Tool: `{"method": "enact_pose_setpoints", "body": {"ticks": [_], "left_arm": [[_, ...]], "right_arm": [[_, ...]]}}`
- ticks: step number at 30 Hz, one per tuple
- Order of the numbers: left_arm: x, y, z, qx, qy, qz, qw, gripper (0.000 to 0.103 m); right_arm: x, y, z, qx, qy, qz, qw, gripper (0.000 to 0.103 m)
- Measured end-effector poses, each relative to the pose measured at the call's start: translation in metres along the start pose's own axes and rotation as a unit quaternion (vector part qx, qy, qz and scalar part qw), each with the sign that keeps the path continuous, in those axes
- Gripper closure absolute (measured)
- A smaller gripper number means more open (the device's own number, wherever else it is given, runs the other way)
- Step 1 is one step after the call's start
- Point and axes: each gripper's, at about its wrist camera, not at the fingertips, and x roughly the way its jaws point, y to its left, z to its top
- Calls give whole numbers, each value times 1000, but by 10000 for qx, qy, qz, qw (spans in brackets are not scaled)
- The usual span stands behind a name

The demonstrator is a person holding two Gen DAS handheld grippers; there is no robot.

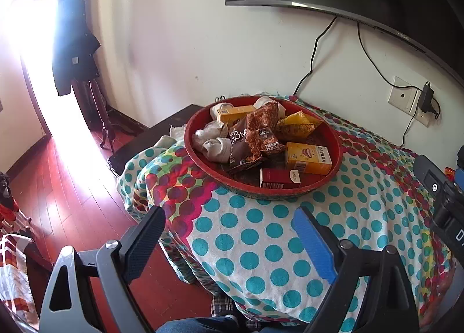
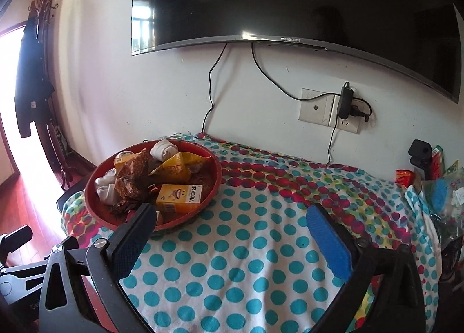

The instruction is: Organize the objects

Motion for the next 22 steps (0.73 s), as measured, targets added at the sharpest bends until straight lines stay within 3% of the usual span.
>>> {"method": "enact_pose_setpoints", "body": {"ticks": [10, 13, 19, 22], "left_arm": [[-10, 5, 0, -382, -11, -511, 9980, 11], [-12, 9, 0, -401, -138, -511, 9978, 11], [-15, 6, -2, -210, -310, -138, 9992, 11], [-12, 7, -2, -223, -234, -187, 9993, 10]], "right_arm": [[-17, 0, -6, -124, -74, -73, 9999, 0], [-18, -1, -6, -109, -75, -76, 9999, 0], [-17, 2, -7, -127, -60, -68, 9999, 0], [-16, 6, -8, -138, -28, -53, 9999, 0]]}}
